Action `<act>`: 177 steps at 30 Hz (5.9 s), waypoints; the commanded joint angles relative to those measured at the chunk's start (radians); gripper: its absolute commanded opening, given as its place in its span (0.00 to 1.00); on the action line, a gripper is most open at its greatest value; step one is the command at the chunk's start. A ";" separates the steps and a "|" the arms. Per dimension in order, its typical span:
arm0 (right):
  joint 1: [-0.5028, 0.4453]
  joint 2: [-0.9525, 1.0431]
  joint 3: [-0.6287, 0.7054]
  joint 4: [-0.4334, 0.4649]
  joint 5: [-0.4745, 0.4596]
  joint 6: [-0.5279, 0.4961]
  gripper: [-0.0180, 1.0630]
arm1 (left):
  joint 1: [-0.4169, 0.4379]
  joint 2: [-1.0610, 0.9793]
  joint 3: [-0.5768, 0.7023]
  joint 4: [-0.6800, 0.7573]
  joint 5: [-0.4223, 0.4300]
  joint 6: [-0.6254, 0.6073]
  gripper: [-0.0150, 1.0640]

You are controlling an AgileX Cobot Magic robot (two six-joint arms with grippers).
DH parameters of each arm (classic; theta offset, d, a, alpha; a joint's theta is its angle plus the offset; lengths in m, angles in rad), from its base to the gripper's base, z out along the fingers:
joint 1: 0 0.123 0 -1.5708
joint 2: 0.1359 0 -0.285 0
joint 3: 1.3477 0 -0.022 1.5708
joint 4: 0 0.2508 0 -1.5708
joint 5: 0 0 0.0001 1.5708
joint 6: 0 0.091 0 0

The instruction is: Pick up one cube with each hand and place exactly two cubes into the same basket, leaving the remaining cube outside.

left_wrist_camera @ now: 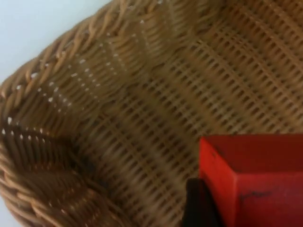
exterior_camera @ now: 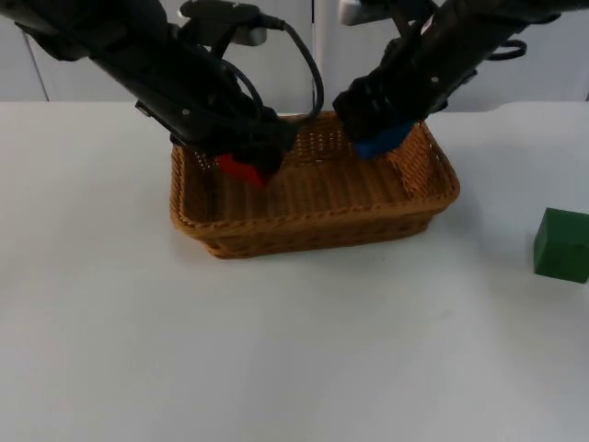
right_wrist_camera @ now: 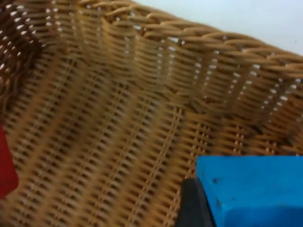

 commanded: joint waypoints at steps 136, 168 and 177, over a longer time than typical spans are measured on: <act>-0.001 -0.780 0.452 -0.025 0.076 0.004 0.60 | -0.004 -0.674 0.256 -0.009 0.144 0.012 0.82; -0.001 -1.247 0.853 -0.025 0.069 0.004 0.60 | -0.004 -1.029 0.373 -0.032 0.297 0.000 0.82; -0.001 -1.404 0.977 -0.025 0.063 0.004 0.60 | -0.004 -1.066 0.394 -0.037 0.365 0.000 0.82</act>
